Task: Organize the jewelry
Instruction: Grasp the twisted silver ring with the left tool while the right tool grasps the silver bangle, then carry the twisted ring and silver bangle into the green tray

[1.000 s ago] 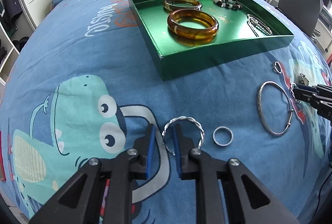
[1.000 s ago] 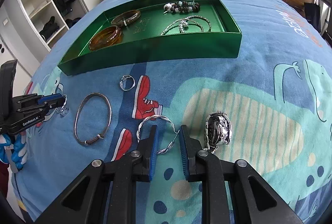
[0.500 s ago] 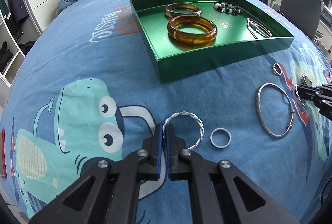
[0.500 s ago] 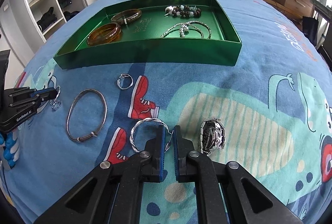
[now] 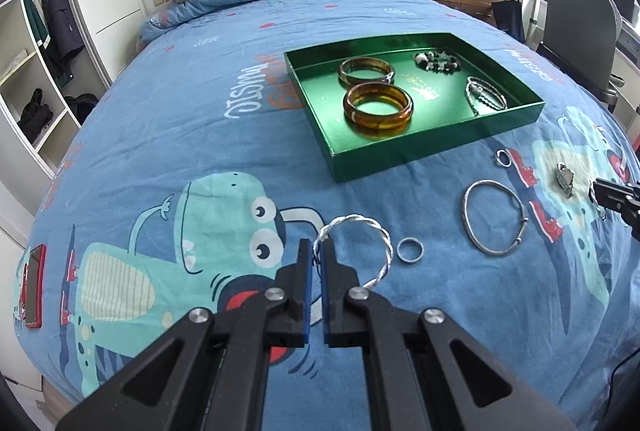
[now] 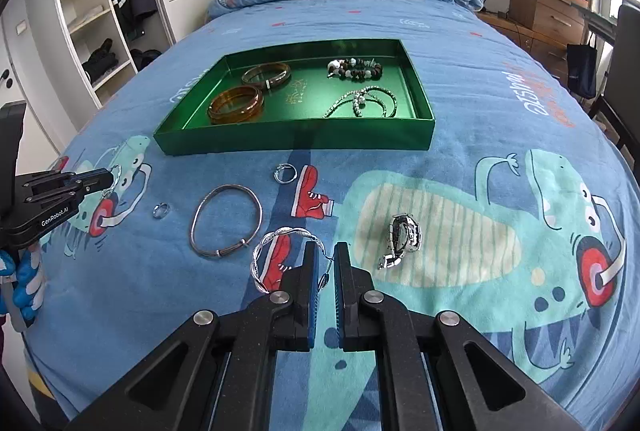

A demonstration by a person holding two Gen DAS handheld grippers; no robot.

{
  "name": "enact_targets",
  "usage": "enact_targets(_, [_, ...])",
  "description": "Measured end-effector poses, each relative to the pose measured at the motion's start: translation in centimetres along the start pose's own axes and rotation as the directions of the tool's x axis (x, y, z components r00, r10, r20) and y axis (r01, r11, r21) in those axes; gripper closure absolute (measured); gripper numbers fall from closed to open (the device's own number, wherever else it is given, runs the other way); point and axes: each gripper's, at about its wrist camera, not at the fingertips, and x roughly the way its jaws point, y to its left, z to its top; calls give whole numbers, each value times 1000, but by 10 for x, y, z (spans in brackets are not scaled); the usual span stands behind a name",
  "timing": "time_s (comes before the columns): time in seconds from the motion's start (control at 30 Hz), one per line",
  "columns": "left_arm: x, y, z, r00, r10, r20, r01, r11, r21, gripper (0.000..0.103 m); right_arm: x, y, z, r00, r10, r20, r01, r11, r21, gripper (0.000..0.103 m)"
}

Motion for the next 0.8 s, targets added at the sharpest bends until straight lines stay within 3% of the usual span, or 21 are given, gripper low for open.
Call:
enact_targets(0.47, [-68,4,17,992,-16,123,21,999,-39,100,-81,1,-2,991,-9,134,8,1000,10,96])
enact_targets(0.8, [-64,-5,63,985,-35,166,39,999,-21,100,-93,4,37,978,-3,211,7,1000,-19,96])
